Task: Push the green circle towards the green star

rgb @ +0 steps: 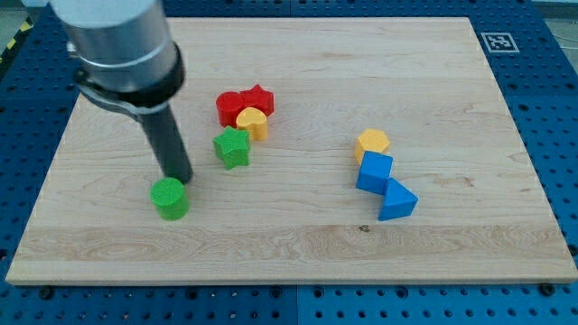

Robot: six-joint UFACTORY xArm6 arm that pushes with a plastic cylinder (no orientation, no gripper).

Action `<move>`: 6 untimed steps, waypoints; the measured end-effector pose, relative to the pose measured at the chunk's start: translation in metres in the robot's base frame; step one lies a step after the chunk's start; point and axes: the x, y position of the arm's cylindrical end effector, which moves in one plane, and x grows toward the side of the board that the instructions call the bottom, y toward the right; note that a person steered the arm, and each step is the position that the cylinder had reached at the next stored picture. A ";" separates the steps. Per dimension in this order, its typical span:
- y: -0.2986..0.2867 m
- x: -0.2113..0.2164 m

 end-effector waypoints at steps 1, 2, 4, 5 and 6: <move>0.036 0.002; 0.042 0.021; -0.026 0.075; -0.023 0.057; -0.013 0.042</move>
